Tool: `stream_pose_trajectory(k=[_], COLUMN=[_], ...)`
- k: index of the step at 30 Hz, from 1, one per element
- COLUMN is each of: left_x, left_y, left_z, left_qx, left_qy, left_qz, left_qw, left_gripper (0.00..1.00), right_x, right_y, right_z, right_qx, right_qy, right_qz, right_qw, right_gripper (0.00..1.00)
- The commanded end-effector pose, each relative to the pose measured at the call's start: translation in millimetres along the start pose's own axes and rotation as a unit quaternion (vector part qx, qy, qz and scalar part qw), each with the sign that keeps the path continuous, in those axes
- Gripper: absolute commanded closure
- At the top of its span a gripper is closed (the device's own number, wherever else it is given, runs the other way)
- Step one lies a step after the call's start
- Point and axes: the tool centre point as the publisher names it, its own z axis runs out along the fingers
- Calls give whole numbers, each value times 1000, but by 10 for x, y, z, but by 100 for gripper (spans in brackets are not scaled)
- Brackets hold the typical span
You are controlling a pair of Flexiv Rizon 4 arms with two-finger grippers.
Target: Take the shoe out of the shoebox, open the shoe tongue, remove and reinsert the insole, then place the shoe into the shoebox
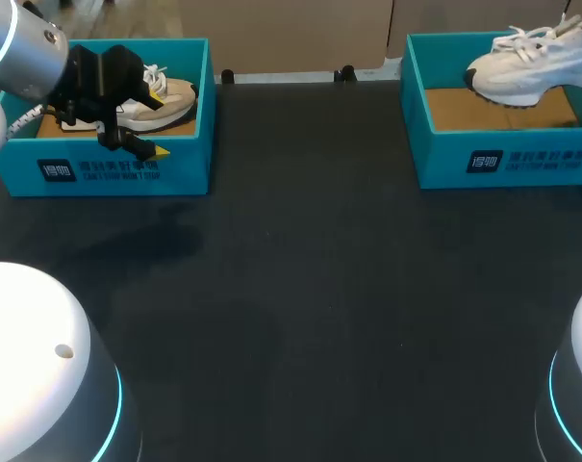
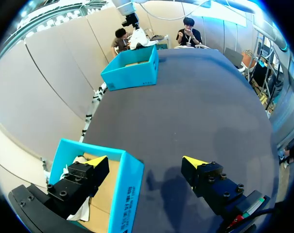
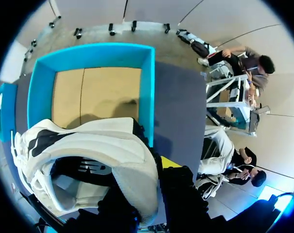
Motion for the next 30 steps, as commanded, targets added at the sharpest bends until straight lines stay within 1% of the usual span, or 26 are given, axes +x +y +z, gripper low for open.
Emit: stream_pose_trajectory(k=[1, 4, 5, 6, 7, 10, 13, 20, 21, 30], left_x=[8, 8, 8, 8, 8, 8, 8, 8, 8, 8], left_y=[-5, -5, -5, -5, -5, -5, -5, -5, -5, -5], left_z=[-5, -5, -5, -5, -5, -5, -5, -5, -5, -5], left_qx=[-2, -2, -2, -2, -2, -2, -2, -2, -2, -2], left_qy=[0, 0, 0, 0, 0, 0, 0, 0, 0, 0], left_qz=[0, 0, 0, 0, 0, 0, 0, 0, 0, 0], left_qw=[1000, 1000, 1000, 1000, 1000, 1000, 1000, 1000, 1000, 1000], left_gripper=[0, 0, 0, 0, 0, 0, 0, 0, 0, 0], right_x=[-11, -11, -3, 7, 21, 45, 42, 49, 58, 128], right_y=[13, 13, 14, 15, 25, 35, 36, 45, 43, 95], right_z=[-23, -23, 13, 29, 41, 49, 52, 75, 95, 244], right_qx=[2, 2, 10, 9, 5, 0, -7, -16, -15, -30], right_qy=[1, 1, 0, -1, 3, 3, 17, -2, -10, -20], right_qz=[0, 0, 6, 9, 29, 54, 80, 85, 82, 97], right_qw=[1000, 1000, 1000, 1000, 1000, 999, 997, 996, 996, 995], right_gripper=[100, 100, 100, 100, 100, 100, 100, 100, 100, 100])
